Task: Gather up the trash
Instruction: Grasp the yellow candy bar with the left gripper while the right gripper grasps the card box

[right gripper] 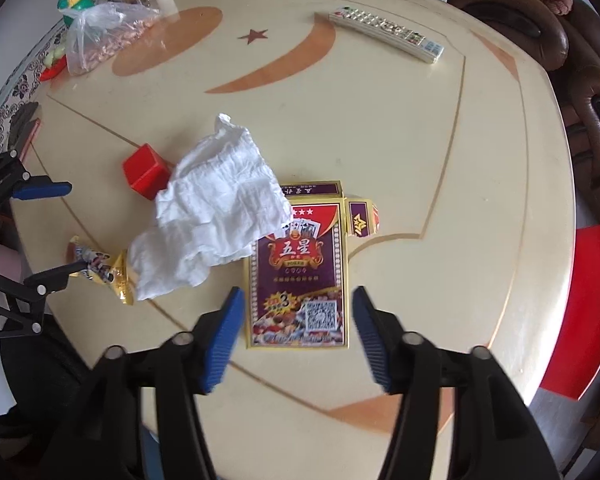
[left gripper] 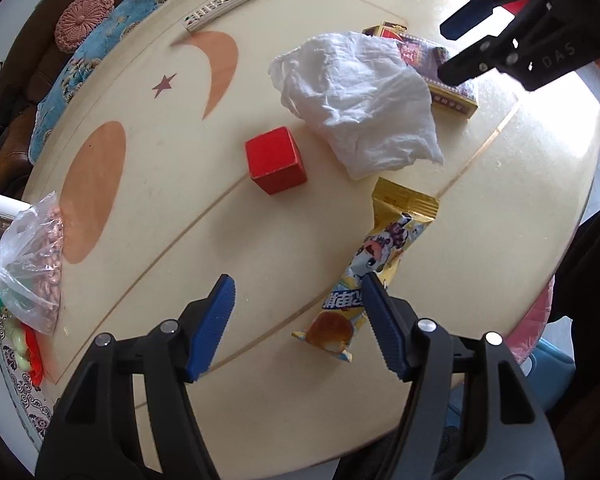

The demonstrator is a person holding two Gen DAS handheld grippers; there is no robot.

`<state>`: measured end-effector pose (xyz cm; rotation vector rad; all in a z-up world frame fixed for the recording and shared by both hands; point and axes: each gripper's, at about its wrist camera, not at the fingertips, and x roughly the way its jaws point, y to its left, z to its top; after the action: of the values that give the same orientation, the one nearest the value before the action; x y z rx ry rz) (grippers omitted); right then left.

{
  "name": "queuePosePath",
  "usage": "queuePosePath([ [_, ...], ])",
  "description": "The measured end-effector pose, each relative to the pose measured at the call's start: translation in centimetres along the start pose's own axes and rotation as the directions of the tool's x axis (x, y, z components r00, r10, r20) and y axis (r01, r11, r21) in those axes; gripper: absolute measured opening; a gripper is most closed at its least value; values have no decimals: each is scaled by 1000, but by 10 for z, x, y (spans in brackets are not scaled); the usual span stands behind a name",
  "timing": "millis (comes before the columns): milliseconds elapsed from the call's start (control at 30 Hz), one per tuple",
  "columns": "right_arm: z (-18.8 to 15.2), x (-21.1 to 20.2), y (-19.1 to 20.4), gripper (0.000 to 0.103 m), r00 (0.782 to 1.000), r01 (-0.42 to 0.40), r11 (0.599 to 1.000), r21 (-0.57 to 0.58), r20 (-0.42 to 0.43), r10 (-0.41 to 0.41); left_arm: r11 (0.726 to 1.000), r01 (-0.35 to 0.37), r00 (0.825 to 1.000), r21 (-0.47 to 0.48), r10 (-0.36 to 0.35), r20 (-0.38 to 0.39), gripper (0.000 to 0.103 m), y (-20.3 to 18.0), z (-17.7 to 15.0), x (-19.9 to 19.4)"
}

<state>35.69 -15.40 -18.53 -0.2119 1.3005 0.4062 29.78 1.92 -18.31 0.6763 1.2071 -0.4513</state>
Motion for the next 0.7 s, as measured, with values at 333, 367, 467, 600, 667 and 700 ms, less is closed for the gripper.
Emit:
queuePosePath([
  [333,4,12,9,64,1000,5,999,-39,-12,-5,1000,-7,1000,2,7,27,72,10,2,-2],
  [367,5,14,9,64,1000,8,999,-40,-11,-9,999,-36,999,16,36,20,72,8,2,1],
  [467,6,17,10,65,1000,9,999,-45,-13,-10,998,-55,998,32,54,24,73,5,4,3],
  [600,6,21,13,65,1000,16,998,-54,-17,-17,996,-73,996,57,71,45,74,3,5,3],
  [667,6,22,12,65,1000,11,999,-52,-18,-12,993,-72,996,89,66,65,75,-1,1,-1],
  [700,5,23,12,65,1000,9,999,-51,-18,-10,992,-65,995,107,56,83,75,-2,-1,-4],
])
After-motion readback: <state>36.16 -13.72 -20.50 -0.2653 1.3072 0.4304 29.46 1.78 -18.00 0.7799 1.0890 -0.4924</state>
